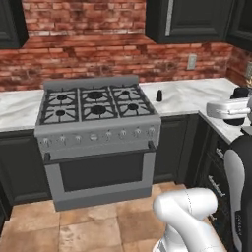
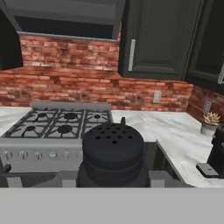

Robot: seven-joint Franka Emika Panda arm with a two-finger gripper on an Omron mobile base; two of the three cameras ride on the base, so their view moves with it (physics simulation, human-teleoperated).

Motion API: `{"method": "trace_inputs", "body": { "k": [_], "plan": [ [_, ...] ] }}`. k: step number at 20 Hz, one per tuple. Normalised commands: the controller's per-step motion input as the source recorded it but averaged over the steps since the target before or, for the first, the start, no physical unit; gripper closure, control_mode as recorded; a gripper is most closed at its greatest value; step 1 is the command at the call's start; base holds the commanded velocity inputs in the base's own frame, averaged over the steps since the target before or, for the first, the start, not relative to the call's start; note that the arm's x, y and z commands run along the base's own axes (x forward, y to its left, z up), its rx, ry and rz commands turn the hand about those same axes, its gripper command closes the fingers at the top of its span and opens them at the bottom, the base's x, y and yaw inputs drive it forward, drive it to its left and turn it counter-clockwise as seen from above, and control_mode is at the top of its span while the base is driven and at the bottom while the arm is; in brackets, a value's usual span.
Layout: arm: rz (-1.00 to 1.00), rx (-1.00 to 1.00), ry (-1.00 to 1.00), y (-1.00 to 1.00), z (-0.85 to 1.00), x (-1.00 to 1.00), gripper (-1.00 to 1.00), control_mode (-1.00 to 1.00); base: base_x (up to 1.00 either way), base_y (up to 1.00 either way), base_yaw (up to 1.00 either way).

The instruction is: Take 2 condiments from the cabinet and move them on the counter near the stove.Make sure the condiments are lined up with each other, next to each other.

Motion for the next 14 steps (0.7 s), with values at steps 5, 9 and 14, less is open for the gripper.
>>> {"method": "trace_inputs", "body": {
  "k": [5,9,14],
  "plan": [
    [0.0,0.0,0.0,0.0,0.0,0.0,1.0,1.0,0.89,-0.22,0.15],
    [0.0,0.0,0.0,0.0,0.0,0.0,1.0,1.0,0.77,-0.2,0.15],
    [0.0,0.0,0.0,0.0,0.0,0.0,1.0,1.0,0.71,-0.4,0.12]
  ]
}}
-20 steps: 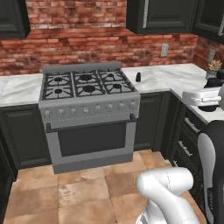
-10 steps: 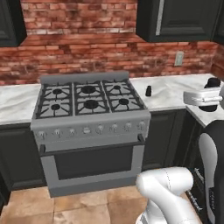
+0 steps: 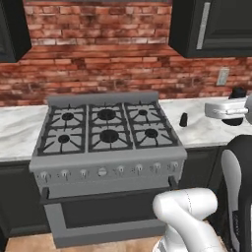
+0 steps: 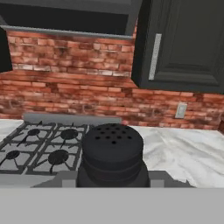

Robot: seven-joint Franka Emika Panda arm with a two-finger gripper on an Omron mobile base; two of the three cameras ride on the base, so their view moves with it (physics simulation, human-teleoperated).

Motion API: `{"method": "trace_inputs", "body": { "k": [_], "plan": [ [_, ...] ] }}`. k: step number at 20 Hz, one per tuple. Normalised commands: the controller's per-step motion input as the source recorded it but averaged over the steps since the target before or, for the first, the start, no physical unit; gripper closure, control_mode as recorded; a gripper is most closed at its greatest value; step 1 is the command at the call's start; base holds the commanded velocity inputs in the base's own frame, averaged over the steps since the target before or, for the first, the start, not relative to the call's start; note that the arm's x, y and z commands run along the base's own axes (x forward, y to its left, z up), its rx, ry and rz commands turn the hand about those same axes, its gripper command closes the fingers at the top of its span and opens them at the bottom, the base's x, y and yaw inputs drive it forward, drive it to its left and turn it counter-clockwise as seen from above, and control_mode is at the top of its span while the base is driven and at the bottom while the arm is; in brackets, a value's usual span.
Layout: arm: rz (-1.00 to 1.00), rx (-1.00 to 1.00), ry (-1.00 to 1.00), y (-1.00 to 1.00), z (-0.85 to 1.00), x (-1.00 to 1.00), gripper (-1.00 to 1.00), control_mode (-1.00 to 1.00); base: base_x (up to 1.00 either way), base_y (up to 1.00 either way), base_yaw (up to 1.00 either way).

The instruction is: Take 2 condiments from the cabinet and move them on the counter near the stove.Make sure the condiments are lined up with each other, next to each other.

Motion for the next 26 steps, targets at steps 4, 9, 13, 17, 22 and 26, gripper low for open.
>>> {"method": "trace_inputs", "body": {
  "k": [4,9,13,17,22,26],
  "plan": [
    [0.0,0.0,0.0,0.0,0.0,0.0,1.0,1.0,0.69,-0.42,0.1],
    [0.0,0.0,0.0,0.0,0.0,0.0,1.0,1.0,0.7,-0.33,0.1],
    [0.0,0.0,0.0,0.0,0.0,0.0,1.0,1.0,0.66,-0.29,0.09],
    [0.0,0.0,0.0,0.0,0.0,0.0,1.0,1.0,0.58,-0.28,0.06],
    [0.0,0.0,0.0,0.0,0.0,0.0,1.0,1.0,0.22,-0.11,0.0],
    [0.0,0.0,0.0,0.0,0.0,0.0,1.0,1.0,0.0,0.0,0.0]
  ]
}}
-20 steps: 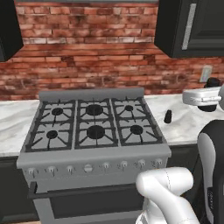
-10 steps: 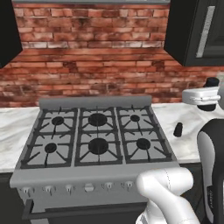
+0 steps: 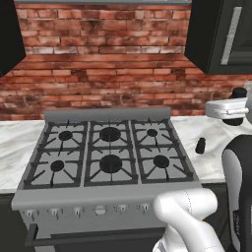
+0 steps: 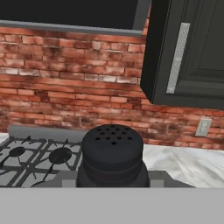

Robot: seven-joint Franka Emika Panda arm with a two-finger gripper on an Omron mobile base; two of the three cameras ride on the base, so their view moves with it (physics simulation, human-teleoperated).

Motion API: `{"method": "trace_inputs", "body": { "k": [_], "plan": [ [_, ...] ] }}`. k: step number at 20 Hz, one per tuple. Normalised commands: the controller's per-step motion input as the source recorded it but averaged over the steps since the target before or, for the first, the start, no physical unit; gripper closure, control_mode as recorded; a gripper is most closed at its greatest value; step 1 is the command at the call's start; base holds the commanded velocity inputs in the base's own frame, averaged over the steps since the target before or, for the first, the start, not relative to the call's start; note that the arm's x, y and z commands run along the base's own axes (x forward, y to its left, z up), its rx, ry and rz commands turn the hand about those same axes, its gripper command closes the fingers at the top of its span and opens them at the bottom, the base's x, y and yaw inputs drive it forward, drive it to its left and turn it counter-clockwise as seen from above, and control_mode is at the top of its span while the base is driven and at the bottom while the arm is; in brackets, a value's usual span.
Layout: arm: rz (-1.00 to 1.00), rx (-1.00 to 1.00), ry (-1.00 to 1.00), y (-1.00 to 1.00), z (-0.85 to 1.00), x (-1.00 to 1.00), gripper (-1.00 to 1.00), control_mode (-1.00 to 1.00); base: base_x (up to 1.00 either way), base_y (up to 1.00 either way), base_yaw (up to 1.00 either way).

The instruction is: Take 2 condiments from the cabinet and move them on the counter near the stove.Make sure the condiments are lined up with each other, next to each other.

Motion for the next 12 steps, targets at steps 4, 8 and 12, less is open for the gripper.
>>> {"method": "trace_inputs", "body": {
  "k": [4,8,12],
  "plan": [
    [0.0,0.0,0.0,0.0,0.0,0.0,1.0,1.0,0.06,-0.01,0.0],
    [0.0,0.0,0.02,-0.02,-0.03,0.06,1.0,-1.0,0.17,0.0,0.0],
    [0.02,0.0,0.02,-0.11,-0.12,0.15,1.0,-1.0,0.0,0.0,0.0]
  ]
}}
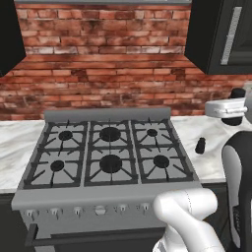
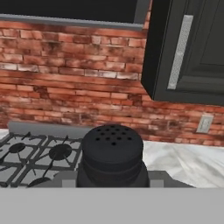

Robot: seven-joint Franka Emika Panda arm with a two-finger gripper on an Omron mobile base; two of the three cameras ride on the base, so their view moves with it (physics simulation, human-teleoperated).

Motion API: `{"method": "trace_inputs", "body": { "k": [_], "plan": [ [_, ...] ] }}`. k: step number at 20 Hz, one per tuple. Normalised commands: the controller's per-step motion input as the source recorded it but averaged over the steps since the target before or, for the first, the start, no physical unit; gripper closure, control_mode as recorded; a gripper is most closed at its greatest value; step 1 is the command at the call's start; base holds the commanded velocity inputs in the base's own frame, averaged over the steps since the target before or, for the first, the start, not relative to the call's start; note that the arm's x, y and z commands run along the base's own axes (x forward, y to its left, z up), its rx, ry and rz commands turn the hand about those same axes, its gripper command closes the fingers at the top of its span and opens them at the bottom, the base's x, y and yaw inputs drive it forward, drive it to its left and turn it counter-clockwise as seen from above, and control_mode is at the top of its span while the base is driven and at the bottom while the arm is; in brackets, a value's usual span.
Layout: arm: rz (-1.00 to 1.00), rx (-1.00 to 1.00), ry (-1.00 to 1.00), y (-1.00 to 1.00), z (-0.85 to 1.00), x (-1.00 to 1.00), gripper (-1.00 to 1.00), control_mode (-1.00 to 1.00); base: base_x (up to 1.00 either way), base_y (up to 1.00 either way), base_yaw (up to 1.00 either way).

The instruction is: Take 2 condiments from the cabinet and move them on the counter near the stove.Make sure the condiments are lined up with each other, next to each other.

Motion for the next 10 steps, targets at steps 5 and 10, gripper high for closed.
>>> {"method": "trace_inputs", "body": {
  "k": [5,10],
  "plan": [
    [0.09,0.0,0.02,-0.2,-0.17,0.08,1.0,-1.0,0.0,0.0,0.0],
    [0.1,0.02,0.0,-0.35,-0.18,0.0,1.0,-1.0,0.0,0.0,0.0]
  ]
}}
